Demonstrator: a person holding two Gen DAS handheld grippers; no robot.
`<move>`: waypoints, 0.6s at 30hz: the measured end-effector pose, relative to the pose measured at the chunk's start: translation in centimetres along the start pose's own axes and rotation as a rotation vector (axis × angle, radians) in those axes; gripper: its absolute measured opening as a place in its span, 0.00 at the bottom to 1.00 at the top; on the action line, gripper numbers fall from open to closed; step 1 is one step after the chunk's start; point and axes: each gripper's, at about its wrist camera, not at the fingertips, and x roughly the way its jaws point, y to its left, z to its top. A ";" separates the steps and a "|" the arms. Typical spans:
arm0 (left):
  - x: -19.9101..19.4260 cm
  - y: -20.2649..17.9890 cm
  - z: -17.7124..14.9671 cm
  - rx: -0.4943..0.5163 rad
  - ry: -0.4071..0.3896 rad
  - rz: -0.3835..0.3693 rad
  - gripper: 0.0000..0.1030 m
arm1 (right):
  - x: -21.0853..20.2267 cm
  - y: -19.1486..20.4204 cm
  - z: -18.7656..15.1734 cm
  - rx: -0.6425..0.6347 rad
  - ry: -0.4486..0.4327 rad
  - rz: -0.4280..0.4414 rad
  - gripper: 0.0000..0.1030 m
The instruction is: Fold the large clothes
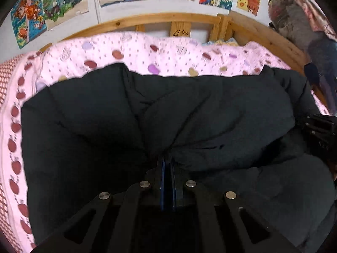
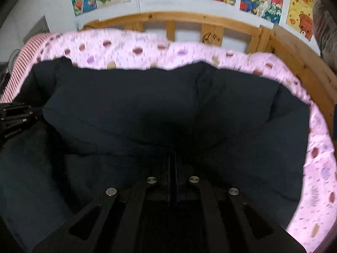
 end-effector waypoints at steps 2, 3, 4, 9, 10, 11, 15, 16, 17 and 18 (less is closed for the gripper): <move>0.7 -0.1 -0.2 -0.009 0.005 0.010 0.05 | 1.2 0.1 -0.6 0.016 0.012 -0.002 0.01; 1.0 -0.1 -0.4 -0.014 0.007 0.015 0.05 | 1.7 -0.1 -1.0 0.034 0.010 0.001 0.01; 1.2 -0.1 -0.6 -0.016 0.009 0.018 0.05 | 1.8 -0.2 -1.1 0.042 0.005 0.004 0.01; -0.3 0.5 -0.5 -0.031 -0.031 -0.012 0.08 | -0.8 -1.1 -1.5 0.080 -0.077 0.045 0.00; -1.0 0.7 -0.6 -0.037 -0.046 -0.019 0.09 | -1.3 -1.4 -1.5 0.087 -0.086 0.048 0.01; -2.0 0.9 -0.6 -0.041 -0.066 -0.031 0.09 | -2.2 -1.7 -1.5 0.095 -0.100 0.046 0.01; -5.3 1.5 -0.3 -0.045 -0.143 -0.062 0.11 | -5.6 -2.1 -1.5 0.084 -0.162 0.047 0.01; -6.5 1.6 -0.3 -0.049 -0.186 -0.077 0.11 | -6.0 -2.5 -1.3 0.088 -0.178 0.054 0.01; -7.5 1.8 -0.1 -0.052 -0.223 -0.090 0.11 | -6.9 -2.7 -0.9 0.099 -0.209 0.062 0.01; -8.6 1.9 0.2 -0.057 -0.267 -0.103 0.11 | -7.8 -2.8 -0.2 0.115 -0.242 0.067 0.01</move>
